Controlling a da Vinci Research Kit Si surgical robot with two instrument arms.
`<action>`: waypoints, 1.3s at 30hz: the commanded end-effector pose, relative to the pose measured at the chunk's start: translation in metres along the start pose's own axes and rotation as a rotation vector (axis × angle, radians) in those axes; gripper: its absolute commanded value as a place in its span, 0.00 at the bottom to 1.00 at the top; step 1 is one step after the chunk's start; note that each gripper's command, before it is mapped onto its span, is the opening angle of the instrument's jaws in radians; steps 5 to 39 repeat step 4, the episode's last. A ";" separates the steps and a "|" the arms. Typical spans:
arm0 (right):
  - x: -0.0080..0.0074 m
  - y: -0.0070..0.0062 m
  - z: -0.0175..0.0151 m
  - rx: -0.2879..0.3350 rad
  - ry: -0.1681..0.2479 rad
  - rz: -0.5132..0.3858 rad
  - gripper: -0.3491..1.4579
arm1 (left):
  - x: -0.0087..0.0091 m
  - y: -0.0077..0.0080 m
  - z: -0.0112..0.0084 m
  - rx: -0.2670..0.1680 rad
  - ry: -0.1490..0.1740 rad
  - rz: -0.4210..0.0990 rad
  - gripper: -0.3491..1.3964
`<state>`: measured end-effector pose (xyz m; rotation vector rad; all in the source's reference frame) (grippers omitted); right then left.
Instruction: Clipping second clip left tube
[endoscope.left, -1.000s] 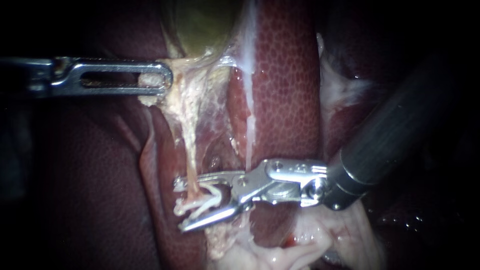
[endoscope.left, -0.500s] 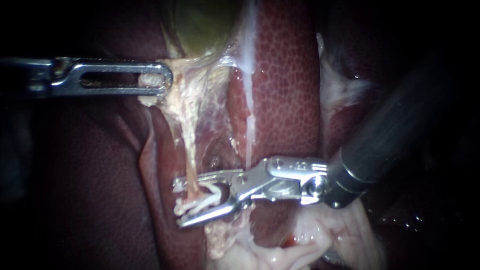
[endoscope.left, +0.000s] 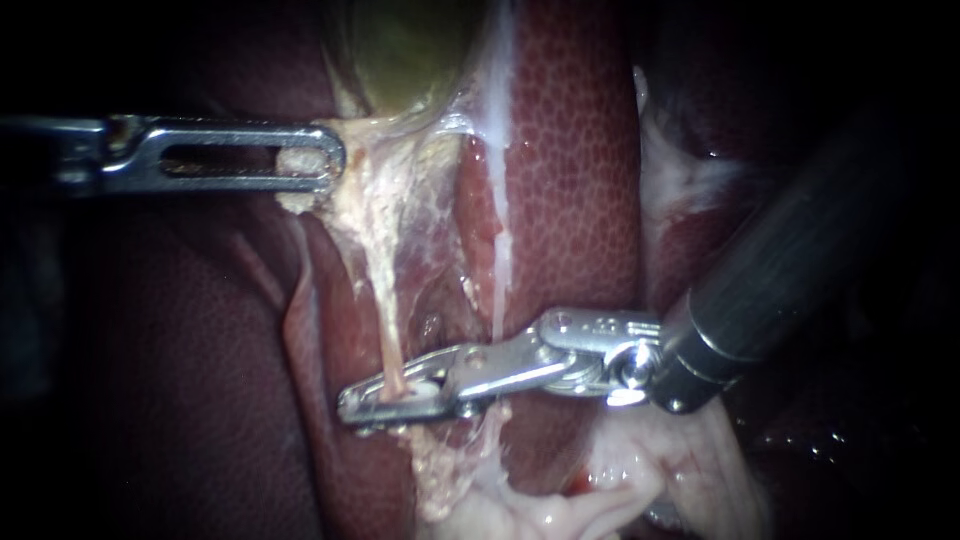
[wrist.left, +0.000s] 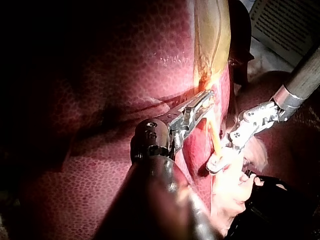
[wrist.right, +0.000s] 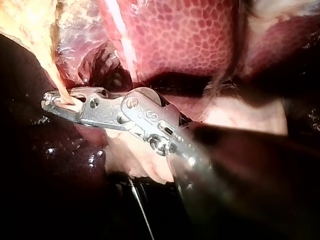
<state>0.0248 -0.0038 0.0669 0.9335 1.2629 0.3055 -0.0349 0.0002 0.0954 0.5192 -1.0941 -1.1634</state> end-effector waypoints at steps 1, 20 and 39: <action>0.0000 0.0000 0.0000 0.000 0.000 0.000 0.00 | 0.0000 0.0000 0.0000 0.000 0.000 0.000 0.00; 0.0000 0.0001 0.0000 0.000 0.000 0.000 0.00 | 0.0000 0.0000 0.0000 0.000 0.000 0.000 0.00; 0.0000 0.0001 0.0000 0.000 0.000 0.000 0.00 | 0.0000 0.0000 0.0000 0.000 0.000 0.000 0.00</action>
